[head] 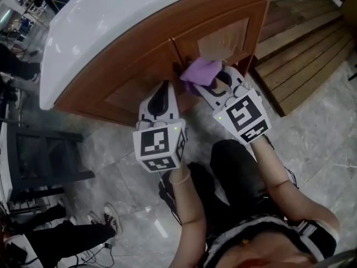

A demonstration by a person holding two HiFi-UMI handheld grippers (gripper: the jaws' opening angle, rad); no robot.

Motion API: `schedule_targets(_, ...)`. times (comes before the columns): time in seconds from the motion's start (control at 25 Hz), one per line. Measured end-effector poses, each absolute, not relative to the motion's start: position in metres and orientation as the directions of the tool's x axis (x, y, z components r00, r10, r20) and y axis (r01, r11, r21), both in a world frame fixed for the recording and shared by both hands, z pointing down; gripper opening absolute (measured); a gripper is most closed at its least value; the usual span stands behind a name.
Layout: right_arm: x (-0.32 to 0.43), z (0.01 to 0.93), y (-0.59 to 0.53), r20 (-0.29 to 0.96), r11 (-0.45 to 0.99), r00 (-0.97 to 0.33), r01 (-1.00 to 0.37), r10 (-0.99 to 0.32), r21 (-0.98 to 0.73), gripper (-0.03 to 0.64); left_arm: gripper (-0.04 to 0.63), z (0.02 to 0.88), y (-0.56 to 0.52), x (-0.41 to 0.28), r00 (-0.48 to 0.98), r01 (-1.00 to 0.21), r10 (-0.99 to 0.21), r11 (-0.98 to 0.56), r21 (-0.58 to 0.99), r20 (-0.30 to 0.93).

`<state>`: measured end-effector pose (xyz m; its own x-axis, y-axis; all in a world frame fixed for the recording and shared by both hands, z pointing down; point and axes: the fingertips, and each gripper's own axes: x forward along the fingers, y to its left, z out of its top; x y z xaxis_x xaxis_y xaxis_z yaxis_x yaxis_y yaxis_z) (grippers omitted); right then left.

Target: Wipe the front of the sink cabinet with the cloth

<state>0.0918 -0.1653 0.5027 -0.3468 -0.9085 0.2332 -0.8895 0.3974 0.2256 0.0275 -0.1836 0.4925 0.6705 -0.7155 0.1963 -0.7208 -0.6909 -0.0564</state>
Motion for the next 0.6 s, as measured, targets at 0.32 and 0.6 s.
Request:
schedule_targets(0.32,0.133,0.435,-0.183,0.162,0.264,-0.218,-0.891,-0.962,0.368,0.169,-0.003,0.466,-0.18,0.072,0.702,-0.692,-0.69,-0.72,-0.059,0.175)
schedule_targets(0.6,0.122,0.431,-0.19,0.153,0.286,-0.244,-0.867,-0.958,0.408,0.17,-0.003,0.464,-0.186,0.074,0.705,-0.685,-0.685,-0.725,-0.071,0.186)
